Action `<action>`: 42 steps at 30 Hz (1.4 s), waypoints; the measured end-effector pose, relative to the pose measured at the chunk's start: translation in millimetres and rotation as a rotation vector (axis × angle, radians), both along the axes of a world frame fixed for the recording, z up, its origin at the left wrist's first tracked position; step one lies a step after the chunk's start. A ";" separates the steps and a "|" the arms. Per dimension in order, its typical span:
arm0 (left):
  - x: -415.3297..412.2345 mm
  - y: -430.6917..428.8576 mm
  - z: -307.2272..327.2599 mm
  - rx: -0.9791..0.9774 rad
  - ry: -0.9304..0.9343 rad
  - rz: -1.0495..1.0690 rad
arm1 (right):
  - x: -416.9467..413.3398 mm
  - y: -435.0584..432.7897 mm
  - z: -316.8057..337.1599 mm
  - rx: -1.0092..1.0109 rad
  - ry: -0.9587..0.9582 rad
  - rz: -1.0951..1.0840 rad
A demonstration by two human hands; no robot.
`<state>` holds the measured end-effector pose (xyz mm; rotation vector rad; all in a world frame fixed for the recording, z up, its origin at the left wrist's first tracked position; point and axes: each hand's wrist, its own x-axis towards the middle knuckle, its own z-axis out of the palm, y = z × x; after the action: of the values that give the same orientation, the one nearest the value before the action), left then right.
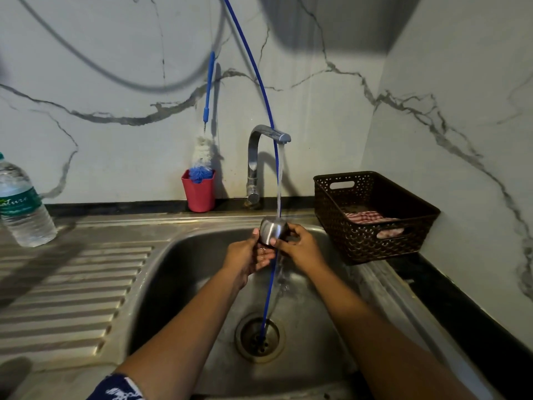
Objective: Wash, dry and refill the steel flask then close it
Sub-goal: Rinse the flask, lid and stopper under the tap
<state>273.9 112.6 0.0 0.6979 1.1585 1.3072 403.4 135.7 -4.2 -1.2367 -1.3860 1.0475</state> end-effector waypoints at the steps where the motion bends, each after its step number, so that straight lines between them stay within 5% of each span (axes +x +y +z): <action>1: -0.5 1.2 -1.0 0.021 0.019 0.041 | 0.1 1.2 -1.3 -0.022 0.042 -0.009; 9: -1.8 2.8 -8.2 0.142 0.069 0.011 | 2.9 3.5 -1.2 -0.149 0.288 -0.070; 17: 3.2 4.4 -15.2 0.220 0.137 -0.078 | 5.7 7.0 -5.7 -0.142 0.146 -0.036; 24: 1.6 8.3 -8.9 0.218 0.003 0.081 | 9.0 4.7 -3.1 -0.069 0.067 0.001; 35: 4.9 7.3 -9.6 0.217 -0.044 0.007 | 8.1 2.2 6.8 -0.117 0.525 0.022; 42: 1.7 8.5 -12.0 0.299 -0.070 -0.057 | 13.1 1.7 6.9 -0.135 0.538 0.065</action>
<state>275.7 121.1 -11.9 0.8879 0.8889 1.4607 416.6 137.4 2.7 -0.9114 -0.9543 1.4128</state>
